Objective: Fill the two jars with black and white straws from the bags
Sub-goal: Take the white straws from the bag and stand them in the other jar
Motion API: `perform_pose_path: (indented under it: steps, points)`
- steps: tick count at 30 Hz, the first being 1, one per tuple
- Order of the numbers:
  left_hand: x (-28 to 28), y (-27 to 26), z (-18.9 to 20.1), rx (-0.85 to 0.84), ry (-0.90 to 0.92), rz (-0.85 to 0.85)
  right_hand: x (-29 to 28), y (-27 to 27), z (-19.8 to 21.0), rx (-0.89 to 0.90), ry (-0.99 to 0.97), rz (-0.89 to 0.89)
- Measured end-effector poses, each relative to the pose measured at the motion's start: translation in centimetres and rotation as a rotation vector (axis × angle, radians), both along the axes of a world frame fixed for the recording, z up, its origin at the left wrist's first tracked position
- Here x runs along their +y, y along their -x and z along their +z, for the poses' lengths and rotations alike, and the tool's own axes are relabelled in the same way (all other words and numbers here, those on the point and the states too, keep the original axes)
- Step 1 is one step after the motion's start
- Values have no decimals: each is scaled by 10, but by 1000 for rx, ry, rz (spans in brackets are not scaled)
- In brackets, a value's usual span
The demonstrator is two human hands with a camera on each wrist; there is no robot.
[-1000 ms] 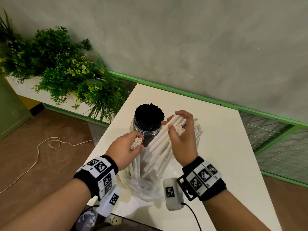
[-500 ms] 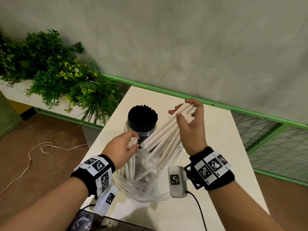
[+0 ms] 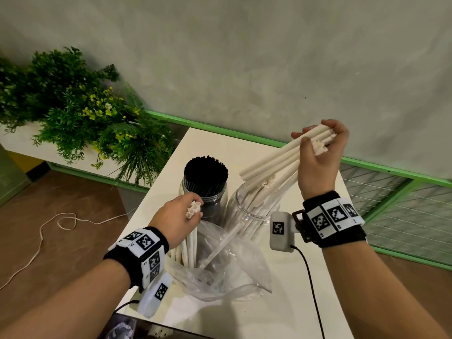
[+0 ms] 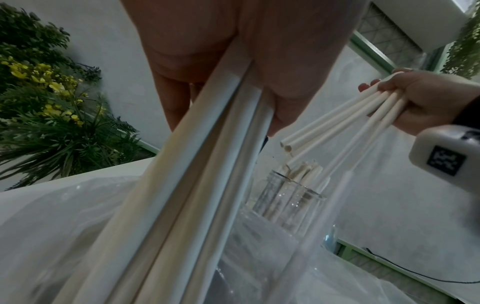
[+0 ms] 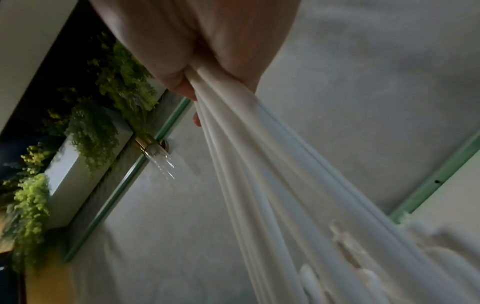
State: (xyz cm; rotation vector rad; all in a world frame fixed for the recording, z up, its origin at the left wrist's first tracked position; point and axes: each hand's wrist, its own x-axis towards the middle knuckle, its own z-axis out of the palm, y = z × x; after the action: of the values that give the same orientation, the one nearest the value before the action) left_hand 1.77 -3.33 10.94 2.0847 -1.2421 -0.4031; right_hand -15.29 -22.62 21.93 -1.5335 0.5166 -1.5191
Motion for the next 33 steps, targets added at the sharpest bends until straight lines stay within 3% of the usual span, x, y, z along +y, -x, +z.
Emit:
perform_pose_path:
  steps: [13,18,22,26,33]
  points:
    - [2,0,1,0,7,5,11,-25,-53,289,1,-78]
    - [2,1,1,4,2,5,-8,-11,-79,739,182,-60]
    - [0,2,2,0,-2,3,-19,12,-87,964,270,-83]
    - [-2,2,2,-2,-14,0,-22,29,-97,889,382,-66]
    - [-1,1,1,-6,-15,3,-16,41,-112,865,513,-198]
